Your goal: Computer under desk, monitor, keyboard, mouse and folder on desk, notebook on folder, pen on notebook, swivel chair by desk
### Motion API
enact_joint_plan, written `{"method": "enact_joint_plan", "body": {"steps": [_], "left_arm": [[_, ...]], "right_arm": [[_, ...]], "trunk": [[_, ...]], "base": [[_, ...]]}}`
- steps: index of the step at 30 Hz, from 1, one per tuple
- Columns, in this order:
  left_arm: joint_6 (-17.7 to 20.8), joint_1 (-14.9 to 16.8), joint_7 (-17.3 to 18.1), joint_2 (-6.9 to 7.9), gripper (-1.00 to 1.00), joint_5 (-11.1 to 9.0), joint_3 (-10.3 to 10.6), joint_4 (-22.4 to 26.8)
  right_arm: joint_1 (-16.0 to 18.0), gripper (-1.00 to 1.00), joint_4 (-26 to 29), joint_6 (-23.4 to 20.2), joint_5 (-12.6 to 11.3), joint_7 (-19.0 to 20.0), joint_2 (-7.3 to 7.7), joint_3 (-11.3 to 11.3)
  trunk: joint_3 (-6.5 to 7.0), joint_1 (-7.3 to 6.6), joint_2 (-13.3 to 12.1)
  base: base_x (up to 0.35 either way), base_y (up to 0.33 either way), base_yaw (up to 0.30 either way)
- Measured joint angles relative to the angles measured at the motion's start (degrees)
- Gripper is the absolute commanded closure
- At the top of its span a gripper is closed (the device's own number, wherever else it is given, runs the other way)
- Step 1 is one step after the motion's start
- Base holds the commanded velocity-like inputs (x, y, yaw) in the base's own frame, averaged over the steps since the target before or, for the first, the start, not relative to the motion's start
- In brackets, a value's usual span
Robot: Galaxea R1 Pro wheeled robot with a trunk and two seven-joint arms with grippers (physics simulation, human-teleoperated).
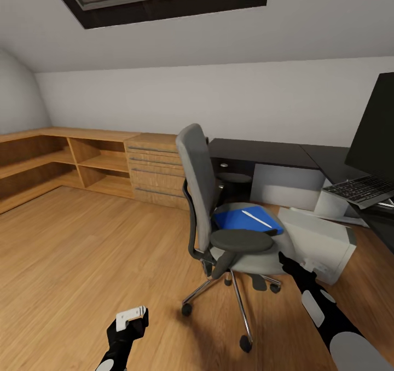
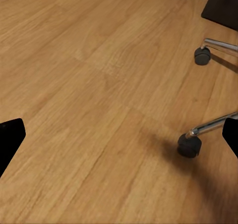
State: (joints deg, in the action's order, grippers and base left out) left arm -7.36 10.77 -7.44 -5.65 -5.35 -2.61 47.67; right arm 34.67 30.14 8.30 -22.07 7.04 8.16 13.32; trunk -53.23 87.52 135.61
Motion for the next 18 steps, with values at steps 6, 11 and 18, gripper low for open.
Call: {"method": "enact_joint_plan", "body": {"steps": [6, 11, 18], "left_arm": [[0.0, 0.0, 0.0, 0.00, -1.00, 0.0, 0.0, 0.0], [0.0, 0.0, 0.0, -0.02, -1.00, 0.0, 0.0, 0.0], [0.0, 0.0, 0.0, -0.04, -1.00, 0.0, 0.0, 0.0]], "right_arm": [[0.0, -1.00, 0.0, -0.1, 0.0, -0.1, 0.00, 0.1], [0.0, -1.00, 0.0, -0.1, -0.1, -0.1, 0.02, 0.1], [0.0, -1.00, 0.0, -0.1, -0.1, -0.1, 0.03, 0.1]], "trunk": [[0.00, 0.00, 0.0], [0.00, 0.00, 0.0], [0.00, 0.00, 0.0]], "base": [[0.000, 0.000, 0.000], [0.000, 0.000, 0.000], [0.000, 0.000, 0.000]]}}
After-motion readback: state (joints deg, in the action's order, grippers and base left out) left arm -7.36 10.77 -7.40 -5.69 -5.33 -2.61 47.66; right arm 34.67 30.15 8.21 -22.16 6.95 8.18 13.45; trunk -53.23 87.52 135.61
